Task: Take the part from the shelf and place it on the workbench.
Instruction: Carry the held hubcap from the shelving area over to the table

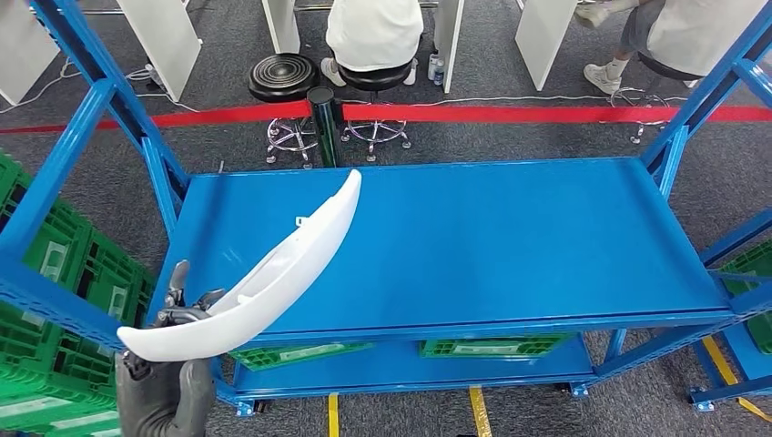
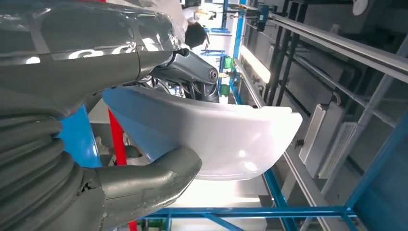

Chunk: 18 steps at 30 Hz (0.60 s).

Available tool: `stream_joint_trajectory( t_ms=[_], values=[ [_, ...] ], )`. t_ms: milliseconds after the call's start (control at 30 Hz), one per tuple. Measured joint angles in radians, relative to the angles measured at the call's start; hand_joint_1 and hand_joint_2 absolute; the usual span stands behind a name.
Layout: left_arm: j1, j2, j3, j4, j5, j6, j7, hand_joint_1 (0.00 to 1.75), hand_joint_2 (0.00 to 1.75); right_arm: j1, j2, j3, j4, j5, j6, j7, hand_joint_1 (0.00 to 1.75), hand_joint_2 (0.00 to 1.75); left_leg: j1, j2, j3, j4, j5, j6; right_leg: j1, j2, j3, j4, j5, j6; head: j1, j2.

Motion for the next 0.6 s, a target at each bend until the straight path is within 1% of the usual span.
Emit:
stream_joint_trajectory(
  t_ms=[33,67,100,133,167,200,233,267,300,333,367,400,433,467,500,533,567,600],
  values=[
    [-0.001,0.000,0.002,0.000,0.002,-0.002,0.000,1.75,1.75,-0.001,0.000,0.000,0.000,0.001,0.000,0.001,0.00,1.75,0.002,-0.001,0.047,-0.067,0.017,-0.003,0.000,0.001,-0.011,0.009,0.003,0.006,-0.004,0.000],
    [-0.002,0.000,0.003,-0.001,0.003,-0.003,0.000,1.75,1.75,-0.002,0.001,0.000,0.000,0.002,-0.001,0.002,0.00,1.75,0.003,-0.004,0.083,-0.122,0.024,-0.003,0.001,0.003,-0.020,0.018,0.007,0.012,-0.007,0.000],
    [-0.002,0.000,0.004,-0.002,0.003,-0.003,0.000,1.75,1.75,-0.003,0.000,0.000,0.000,0.003,-0.001,0.003,0.00,1.75,0.003,-0.006,0.102,-0.158,0.022,0.000,0.002,0.004,-0.026,0.025,0.011,0.019,-0.009,0.000],
    [-0.002,0.001,0.004,-0.003,0.003,-0.003,0.000,1.75,1.75,-0.004,0.000,0.000,0.000,0.003,-0.001,0.003,0.00,1.75,0.001,-0.009,0.107,-0.172,0.017,0.006,0.003,0.005,-0.030,0.027,0.017,0.026,-0.010,0.000],
    [-0.001,0.001,0.005,-0.004,0.004,-0.003,-0.001,1.75,1.75,-0.003,-0.001,0.000,0.000,0.003,-0.002,0.004,0.00,1.75,0.000,-0.010,0.100,-0.173,0.020,0.016,0.002,0.005,-0.031,0.026,0.024,0.032,-0.010,0.000],
    [-0.001,0.002,0.005,-0.005,0.006,-0.003,-0.001,1.75,1.75,-0.003,-0.002,0.000,0.000,0.003,-0.002,0.004,0.00,1.75,-0.001,-0.009,0.092,-0.172,0.026,0.027,0.000,0.005,-0.033,0.027,0.024,0.037,-0.008,0.000],
    [0.000,0.002,0.006,-0.006,0.007,-0.003,0.000,1.75,1.75,-0.002,-0.002,0.000,0.000,0.003,-0.002,0.005,0.00,1.75,-0.002,-0.009,0.083,-0.172,0.035,0.039,-0.002,0.005,-0.039,0.036,0.008,0.042,-0.006,0.000],
    [0.001,0.002,0.007,-0.008,0.009,-0.003,0.000,1.75,1.75,-0.001,-0.002,0.000,0.000,0.003,-0.003,0.007,0.00,1.75,-0.002,-0.008,0.072,-0.173,0.046,0.049,-0.004,0.005,-0.048,0.063,-0.026,0.045,-0.002,0.000],
    [0.002,0.003,0.009,-0.009,0.010,-0.002,0.000,1.75,1.75,-0.001,-0.002,0.000,0.000,0.004,-0.002,0.009,0.00,1.75,-0.004,-0.007,0.060,-0.173,0.057,0.057,-0.005,0.005,-0.062,0.110,-0.076,0.047,0.003,0.000],
    [0.004,0.003,0.011,-0.010,0.011,-0.001,0.000,1.75,1.75,-0.001,-0.002,0.000,0.000,0.005,-0.002,0.011,0.00,1.75,-0.007,-0.007,0.047,-0.172,0.068,0.062,-0.004,0.005,-0.077,0.175,-0.130,0.049,0.009,0.000],
    [0.008,0.003,0.012,-0.010,0.011,0.001,0.000,1.75,1.75,0.000,-0.002,0.000,0.000,0.005,-0.002,0.012,0.00,1.75,-0.011,-0.007,0.033,-0.172,0.078,0.066,-0.003,0.005,-0.090,0.242,-0.172,0.048,0.014,0.000],
    [0.011,0.003,0.012,-0.010,0.011,0.002,0.000,1.75,1.75,0.000,-0.002,-0.001,0.000,0.006,-0.001,0.013,0.00,1.75,-0.015,-0.007,0.019,-0.171,0.089,0.069,-0.002,0.005,-0.095,0.294,-0.195,0.046,0.019,0.000],
    [0.014,0.004,0.012,-0.010,0.011,0.004,0.000,1.75,1.75,0.001,-0.002,-0.001,0.000,0.006,-0.001,0.014,0.00,1.75,-0.021,-0.007,0.005,-0.170,0.099,0.071,0.001,0.005,-0.087,0.318,-0.193,0.041,0.023,0.000],
    [0.016,0.004,0.012,-0.010,0.011,0.005,0.000,1.75,1.75,0.001,-0.002,-0.001,0.000,0.007,-0.001,0.015,0.00,1.75,-0.026,-0.007,-0.007,-0.170,0.109,0.072,0.005,0.005,-0.063,0.305,-0.174,0.033,0.027,0.000],
    [0.017,0.005,0.012,-0.011,0.011,0.007,0.000,1.75,1.75,0.002,-0.002,-0.001,0.000,0.008,-0.002,0.016,0.00,1.75,-0.031,-0.007,-0.018,-0.170,0.119,0.073,0.011,0.005,-0.022,0.258,-0.146,0.021,0.031,0.000],
    [0.018,0.005,0.012,-0.012,0.011,0.009,0.000,1.75,1.75,0.001,-0.003,0.000,0.000,0.008,-0.004,0.018,0.00,1.75,-0.034,-0.006,-0.026,-0.170,0.127,0.073,0.020,0.006,0.030,0.185,-0.122,0.004,0.033,0.000],
    [0.019,0.005,0.012,-0.013,0.011,0.011,0.000,1.75,1.75,0.001,-0.004,0.000,0.000,0.009,-0.007,0.019,0.00,1.75,-0.038,-0.006,-0.032,-0.170,0.135,0.072,0.030,0.004,0.084,0.103,-0.110,-0.013,0.035,0.000],
    [0.019,0.005,0.012,-0.016,0.011,0.012,0.000,1.75,1.75,0.001,-0.006,0.000,0.000,0.009,-0.009,0.020,0.00,1.75,-0.039,-0.004,-0.036,-0.169,0.143,0.069,0.039,0.004,0.125,0.035,-0.107,-0.024,0.035,0.000]
  ],
)
